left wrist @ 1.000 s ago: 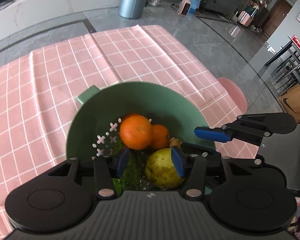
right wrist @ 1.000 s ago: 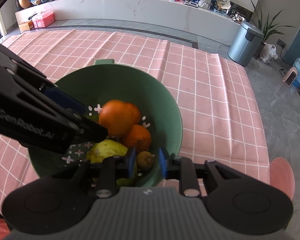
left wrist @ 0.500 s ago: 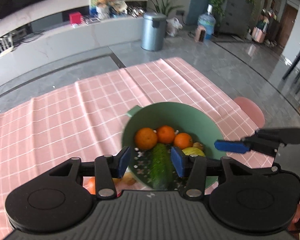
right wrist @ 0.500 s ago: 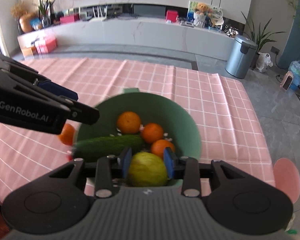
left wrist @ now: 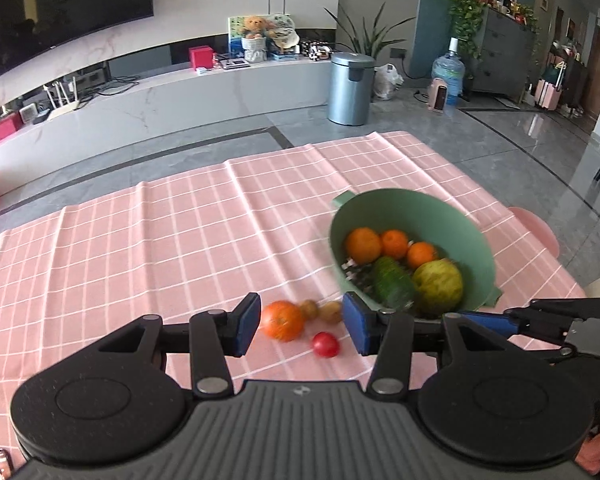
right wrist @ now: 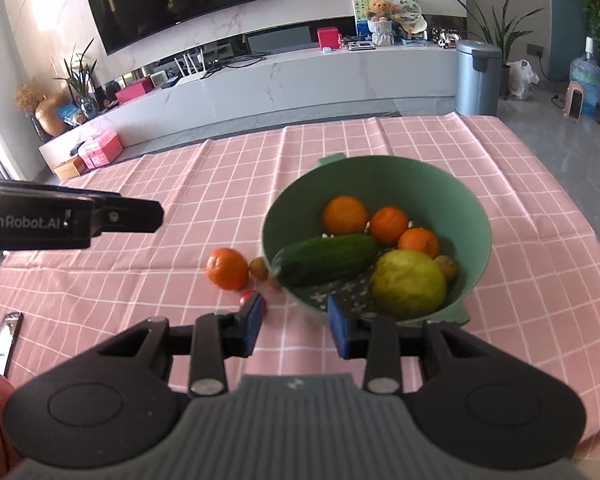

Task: Organize fruits
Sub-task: 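Withdraw both tools toward the red tomato and the last loose orange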

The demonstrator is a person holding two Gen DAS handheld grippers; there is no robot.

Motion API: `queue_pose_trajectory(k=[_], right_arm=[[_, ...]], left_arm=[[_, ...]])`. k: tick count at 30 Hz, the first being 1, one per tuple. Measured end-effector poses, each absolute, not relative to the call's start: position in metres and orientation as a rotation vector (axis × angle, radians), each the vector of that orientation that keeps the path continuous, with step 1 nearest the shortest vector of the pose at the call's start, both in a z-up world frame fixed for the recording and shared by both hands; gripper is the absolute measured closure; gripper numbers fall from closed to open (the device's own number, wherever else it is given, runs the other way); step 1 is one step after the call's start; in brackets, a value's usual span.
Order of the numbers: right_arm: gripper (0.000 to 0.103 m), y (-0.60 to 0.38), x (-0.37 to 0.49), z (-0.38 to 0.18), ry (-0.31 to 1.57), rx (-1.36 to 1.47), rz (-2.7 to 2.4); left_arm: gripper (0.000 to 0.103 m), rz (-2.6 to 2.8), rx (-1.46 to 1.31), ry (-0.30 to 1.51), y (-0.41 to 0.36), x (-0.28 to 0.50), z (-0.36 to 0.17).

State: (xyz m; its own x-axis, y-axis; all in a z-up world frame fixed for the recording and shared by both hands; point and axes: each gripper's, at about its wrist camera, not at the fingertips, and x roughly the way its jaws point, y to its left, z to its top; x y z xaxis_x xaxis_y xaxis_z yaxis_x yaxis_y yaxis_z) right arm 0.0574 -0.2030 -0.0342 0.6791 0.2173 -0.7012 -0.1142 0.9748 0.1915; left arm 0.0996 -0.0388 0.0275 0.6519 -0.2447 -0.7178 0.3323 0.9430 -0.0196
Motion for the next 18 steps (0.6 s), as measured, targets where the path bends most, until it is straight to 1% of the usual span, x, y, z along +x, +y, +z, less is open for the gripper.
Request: queue_pose_trajectory(k=[7,10,11,13,18], right_arm=[[0.067,-0.176,0.051,-0.048,0.813,0.093,0.194],[0.066,-0.169,0.053,-0.054,0.819,0.087,0.195],[0.065,-0.166,0.054,-0.057,0.823,0.09,0.195],[0.059,-0.16,0.055,-0.063,0.835,0.092,0.204],[0.059,-0.145,0.06,-0.072,0.822,0.052,0.203]], left_arm=[[0.047,-0.309,0.148,0.757,-0.018,0.09,0.004],[0.047,-0.319,0.128,0.768,-0.009,0.094,-0.007],[0.047,-0.319,0.116,0.774,-0.006,0.096,-0.01],[0.047,-0.32,0.1,0.779,0.001,0.098,-0.018],[0.047,-0.323,0.103,0.782,0.013,0.098,-0.037]])
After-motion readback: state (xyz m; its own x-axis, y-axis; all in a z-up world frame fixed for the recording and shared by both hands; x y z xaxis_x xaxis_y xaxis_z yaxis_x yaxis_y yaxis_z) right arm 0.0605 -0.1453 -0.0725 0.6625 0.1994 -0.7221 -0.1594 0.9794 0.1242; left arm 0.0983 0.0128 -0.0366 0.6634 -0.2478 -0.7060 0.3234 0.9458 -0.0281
